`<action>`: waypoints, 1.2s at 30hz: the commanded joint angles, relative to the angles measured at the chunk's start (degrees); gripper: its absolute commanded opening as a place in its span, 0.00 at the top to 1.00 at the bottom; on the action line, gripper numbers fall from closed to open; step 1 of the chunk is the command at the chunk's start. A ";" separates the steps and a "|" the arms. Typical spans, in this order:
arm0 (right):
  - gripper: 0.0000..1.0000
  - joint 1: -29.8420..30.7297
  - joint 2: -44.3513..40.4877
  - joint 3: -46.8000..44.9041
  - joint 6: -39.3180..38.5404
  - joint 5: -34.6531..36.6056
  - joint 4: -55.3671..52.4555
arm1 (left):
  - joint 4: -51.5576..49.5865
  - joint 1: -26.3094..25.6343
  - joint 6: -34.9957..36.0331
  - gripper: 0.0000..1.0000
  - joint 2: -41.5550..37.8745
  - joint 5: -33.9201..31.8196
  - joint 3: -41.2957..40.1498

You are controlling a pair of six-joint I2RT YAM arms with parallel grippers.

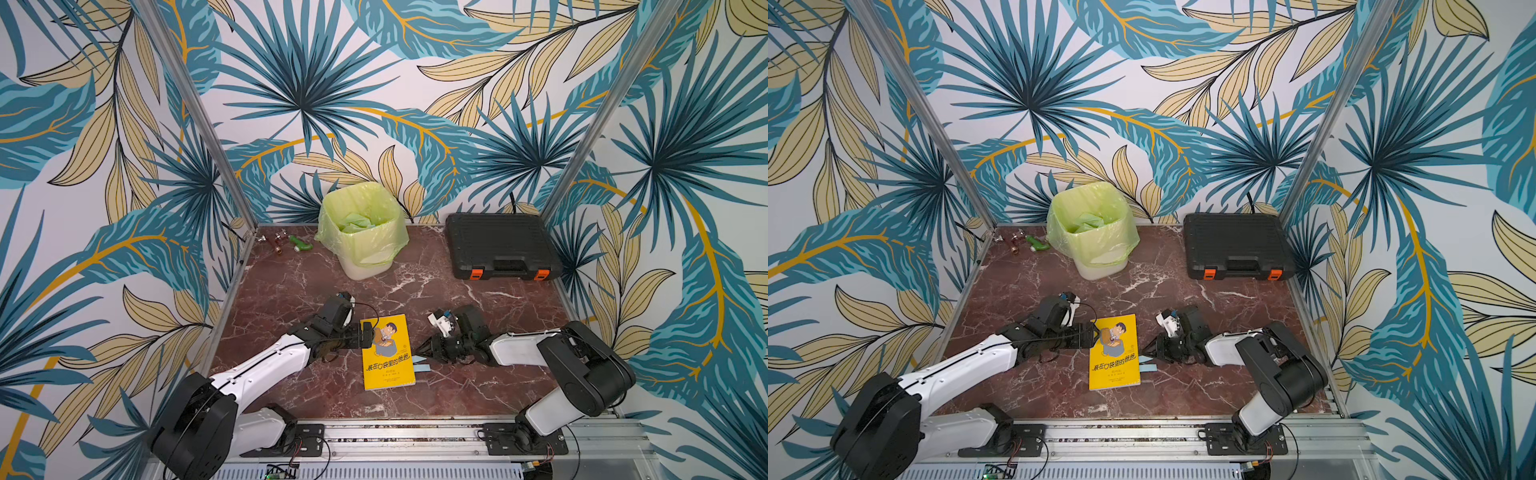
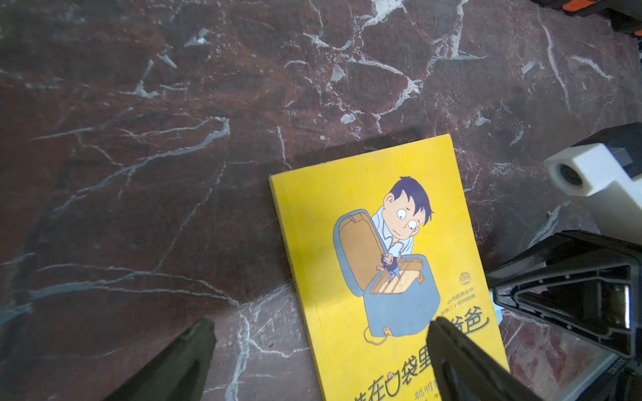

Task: Peel off the used sticky note
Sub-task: Open the book at the center of the board.

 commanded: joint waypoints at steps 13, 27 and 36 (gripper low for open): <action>1.00 2.49 -3.70 2.32 0.55 -2.66 0.47 | -3.55 -2.62 2.94 0.00 -2.74 2.35 3.38; 1.00 5.09 -3.55 8.75 -0.06 -4.89 -0.72 | -10.40 -14.10 4.53 0.00 -12.78 -4.64 1.63; 1.00 6.37 0.07 12.60 0.22 -5.99 0.32 | -9.41 -30.35 4.50 0.00 -18.54 -16.43 -0.84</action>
